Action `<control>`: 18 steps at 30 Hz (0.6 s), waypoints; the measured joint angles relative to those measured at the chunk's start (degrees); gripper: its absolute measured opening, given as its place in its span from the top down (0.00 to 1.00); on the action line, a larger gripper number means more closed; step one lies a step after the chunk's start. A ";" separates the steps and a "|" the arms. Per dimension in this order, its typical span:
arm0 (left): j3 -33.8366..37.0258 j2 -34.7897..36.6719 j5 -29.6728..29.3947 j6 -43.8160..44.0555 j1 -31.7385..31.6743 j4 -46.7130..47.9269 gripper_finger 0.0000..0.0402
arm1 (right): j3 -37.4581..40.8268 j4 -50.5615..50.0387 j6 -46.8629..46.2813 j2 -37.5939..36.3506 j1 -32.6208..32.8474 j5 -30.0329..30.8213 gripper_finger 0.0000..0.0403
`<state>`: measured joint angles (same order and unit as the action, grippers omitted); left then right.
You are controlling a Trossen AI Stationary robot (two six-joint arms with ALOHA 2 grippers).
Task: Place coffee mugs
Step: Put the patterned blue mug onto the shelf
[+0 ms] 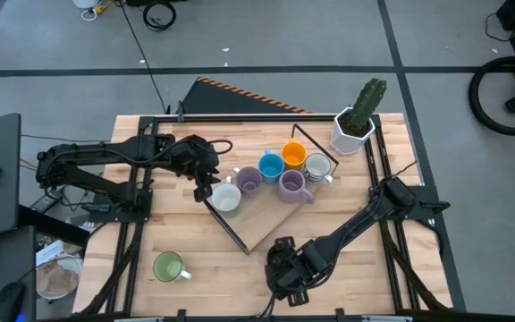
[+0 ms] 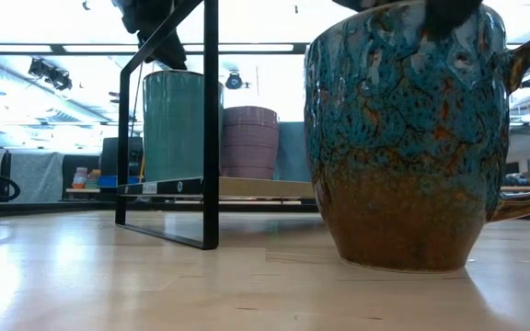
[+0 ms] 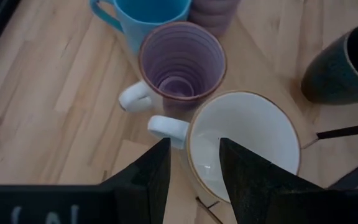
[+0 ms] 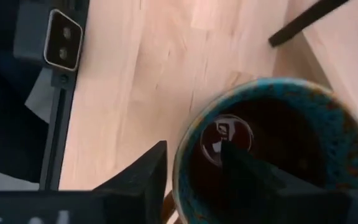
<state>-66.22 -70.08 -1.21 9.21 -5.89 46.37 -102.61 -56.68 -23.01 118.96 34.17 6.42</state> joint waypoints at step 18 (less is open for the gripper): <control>0.00 0.00 2.23 0.67 0.00 0.05 0.64 | -1.11 -10.27 3.59 -0.22 -0.15 0.23 0.90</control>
<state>-66.22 -70.08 1.02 9.88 -5.89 46.42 -103.72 -66.96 -19.41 118.74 34.02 6.65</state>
